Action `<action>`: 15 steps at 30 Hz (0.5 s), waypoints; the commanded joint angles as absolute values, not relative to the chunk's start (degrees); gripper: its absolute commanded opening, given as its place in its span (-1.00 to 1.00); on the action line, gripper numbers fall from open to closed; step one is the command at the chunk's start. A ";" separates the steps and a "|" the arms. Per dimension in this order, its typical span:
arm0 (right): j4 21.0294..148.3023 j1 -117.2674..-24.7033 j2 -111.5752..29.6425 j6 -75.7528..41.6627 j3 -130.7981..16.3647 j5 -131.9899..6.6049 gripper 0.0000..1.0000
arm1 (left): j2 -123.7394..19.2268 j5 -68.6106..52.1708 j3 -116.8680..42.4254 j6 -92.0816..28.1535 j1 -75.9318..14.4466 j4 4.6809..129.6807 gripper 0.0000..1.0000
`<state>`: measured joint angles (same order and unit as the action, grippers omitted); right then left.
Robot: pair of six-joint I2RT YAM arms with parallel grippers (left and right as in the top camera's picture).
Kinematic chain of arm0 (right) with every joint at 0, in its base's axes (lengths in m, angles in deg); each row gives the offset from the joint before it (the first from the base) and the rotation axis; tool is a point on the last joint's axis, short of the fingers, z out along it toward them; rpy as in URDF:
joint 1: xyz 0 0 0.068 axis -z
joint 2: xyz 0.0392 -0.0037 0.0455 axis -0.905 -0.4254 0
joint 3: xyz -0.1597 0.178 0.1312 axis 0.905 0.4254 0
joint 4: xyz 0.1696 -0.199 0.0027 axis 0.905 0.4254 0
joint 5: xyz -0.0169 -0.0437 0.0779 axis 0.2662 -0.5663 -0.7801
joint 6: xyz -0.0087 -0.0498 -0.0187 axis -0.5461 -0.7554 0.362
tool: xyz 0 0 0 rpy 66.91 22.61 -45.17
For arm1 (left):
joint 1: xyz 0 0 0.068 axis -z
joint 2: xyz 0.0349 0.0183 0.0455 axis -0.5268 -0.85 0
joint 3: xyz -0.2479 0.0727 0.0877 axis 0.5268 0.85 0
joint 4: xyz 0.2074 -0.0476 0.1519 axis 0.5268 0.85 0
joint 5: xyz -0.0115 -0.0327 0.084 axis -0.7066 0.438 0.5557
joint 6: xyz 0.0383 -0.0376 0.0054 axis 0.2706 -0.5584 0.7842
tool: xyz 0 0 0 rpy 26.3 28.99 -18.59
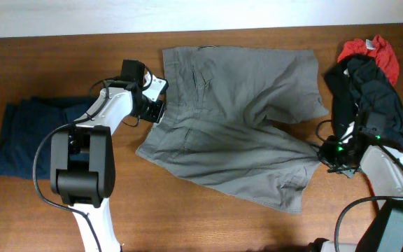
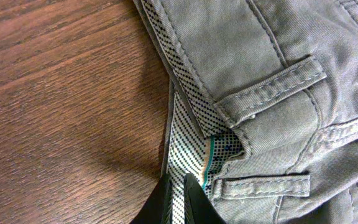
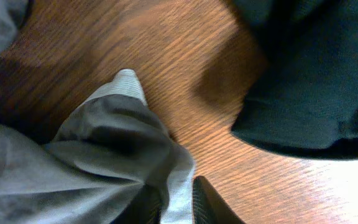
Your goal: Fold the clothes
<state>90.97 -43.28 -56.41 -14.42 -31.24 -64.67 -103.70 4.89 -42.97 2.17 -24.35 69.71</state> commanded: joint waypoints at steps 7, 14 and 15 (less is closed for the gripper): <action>92.83 -41.84 -55.86 -20.19 -32.31 -70.33 -0.13 | -103.83 3.93 -53.81 2.41 -24.70 81.18 -0.59; 93.35 -41.49 -55.84 -21.20 -32.33 -70.35 0.01 | -102.91 -6.80 -56.65 3.24 -22.60 84.96 -0.46; 93.62 -41.49 -55.84 -21.33 -32.33 -70.35 0.12 | -103.08 -6.60 -55.78 4.39 -21.86 84.48 -0.45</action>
